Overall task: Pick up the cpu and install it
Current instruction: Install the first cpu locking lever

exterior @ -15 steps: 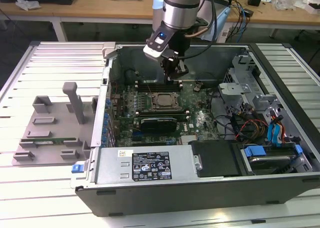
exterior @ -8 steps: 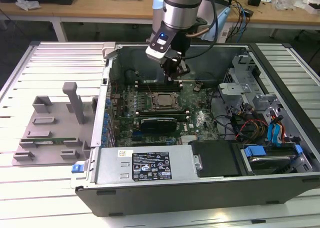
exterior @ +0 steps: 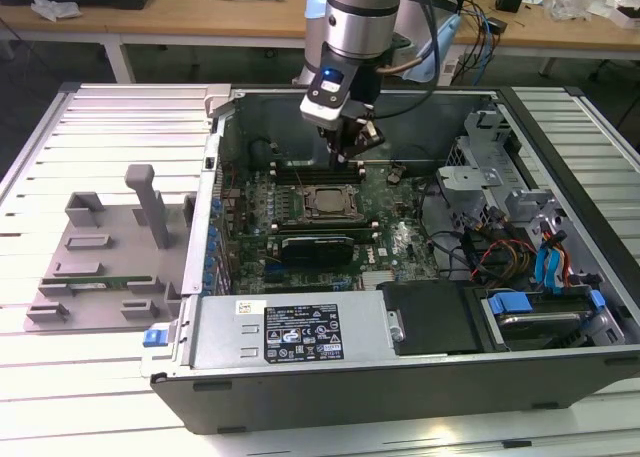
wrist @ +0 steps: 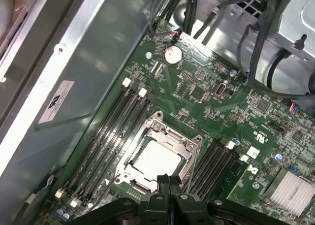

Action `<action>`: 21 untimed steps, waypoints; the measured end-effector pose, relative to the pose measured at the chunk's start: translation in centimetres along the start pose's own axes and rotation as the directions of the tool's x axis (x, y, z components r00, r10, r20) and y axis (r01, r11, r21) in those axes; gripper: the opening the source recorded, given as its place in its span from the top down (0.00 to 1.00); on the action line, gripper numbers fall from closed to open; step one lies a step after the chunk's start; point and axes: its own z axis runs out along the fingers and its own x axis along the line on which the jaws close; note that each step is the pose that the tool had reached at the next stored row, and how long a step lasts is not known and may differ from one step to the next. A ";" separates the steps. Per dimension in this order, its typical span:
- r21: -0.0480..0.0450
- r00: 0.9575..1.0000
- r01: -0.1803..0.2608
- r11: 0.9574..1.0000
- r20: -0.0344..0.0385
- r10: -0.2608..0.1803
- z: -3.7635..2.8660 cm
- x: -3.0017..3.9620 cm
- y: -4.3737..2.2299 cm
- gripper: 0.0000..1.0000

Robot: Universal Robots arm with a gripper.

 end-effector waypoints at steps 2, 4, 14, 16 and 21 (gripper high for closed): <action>-0.001 1.000 0.030 1.000 0.002 -0.030 0.00 0.00 0.00 0.89; -0.001 0.998 0.064 0.998 0.003 -0.064 0.00 0.00 0.00 0.89; -0.003 0.984 0.176 0.984 0.010 -0.176 0.00 0.00 0.00 0.89; -0.003 0.978 0.208 0.978 0.012 -0.208 0.00 0.00 0.00 0.89; -0.004 0.964 0.264 0.965 0.015 -0.264 0.00 0.00 0.00 0.89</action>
